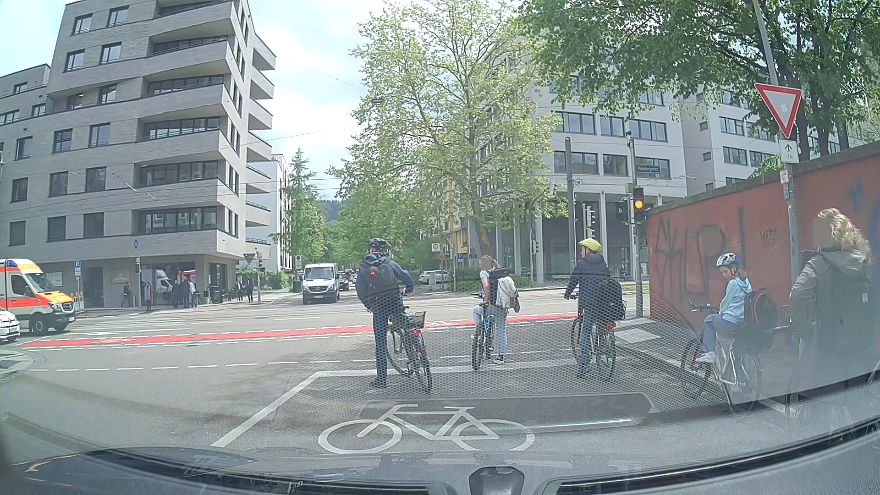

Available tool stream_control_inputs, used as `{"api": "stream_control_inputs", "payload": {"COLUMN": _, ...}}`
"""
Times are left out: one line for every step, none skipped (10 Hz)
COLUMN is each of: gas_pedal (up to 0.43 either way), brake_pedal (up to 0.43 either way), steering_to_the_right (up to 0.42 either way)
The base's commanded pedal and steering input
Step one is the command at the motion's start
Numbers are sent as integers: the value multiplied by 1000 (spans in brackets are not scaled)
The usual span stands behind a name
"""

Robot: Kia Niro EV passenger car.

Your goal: Follow the waypoints while adhering to traffic rules and regulations

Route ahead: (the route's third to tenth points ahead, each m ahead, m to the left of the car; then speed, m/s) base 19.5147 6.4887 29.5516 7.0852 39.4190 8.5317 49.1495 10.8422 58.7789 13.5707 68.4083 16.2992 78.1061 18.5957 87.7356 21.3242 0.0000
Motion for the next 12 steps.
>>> {"api": "stream_control_inputs", "payload": {"gas_pedal": 0, "brake_pedal": 268, "steering_to_the_right": -15}}
{"api": "stream_control_inputs", "payload": {"gas_pedal": 0, "brake_pedal": 262, "steering_to_the_right": -15}}
{"api": "stream_control_inputs", "payload": {"gas_pedal": 0, "brake_pedal": 262, "steering_to_the_right": -15}}
{"api": "stream_control_inputs", "payload": {"gas_pedal": 0, "brake_pedal": 268, "steering_to_the_right": -15}}
{"api": "stream_control_inputs", "payload": {"gas_pedal": 0, "brake_pedal": 268, "steering_to_the_right": -15}}
{"api": "stream_control_inputs", "payload": {"gas_pedal": 0, "brake_pedal": 268, "steering_to_the_right": -15}}
{"api": "stream_control_inputs", "payload": {"gas_pedal": 0, "brake_pedal": 268, "steering_to_the_right": -15}}
{"api": "stream_control_inputs", "payload": {"gas_pedal": 0, "brake_pedal": 268, "steering_to_the_right": -15}}
{"api": "stream_control_inputs", "payload": {"gas_pedal": 0, "brake_pedal": 268, "steering_to_the_right": -15}}
{"api": "stream_control_inputs", "payload": {"gas_pedal": 0, "brake_pedal": 268, "steering_to_the_right": -15}}
{"api": "stream_control_inputs", "payload": {"gas_pedal": 0, "brake_pedal": 268, "steering_to_the_right": -15}}
{"api": "stream_control_inputs", "payload": {"gas_pedal": 0, "brake_pedal": 262, "steering_to_the_right": -15}}
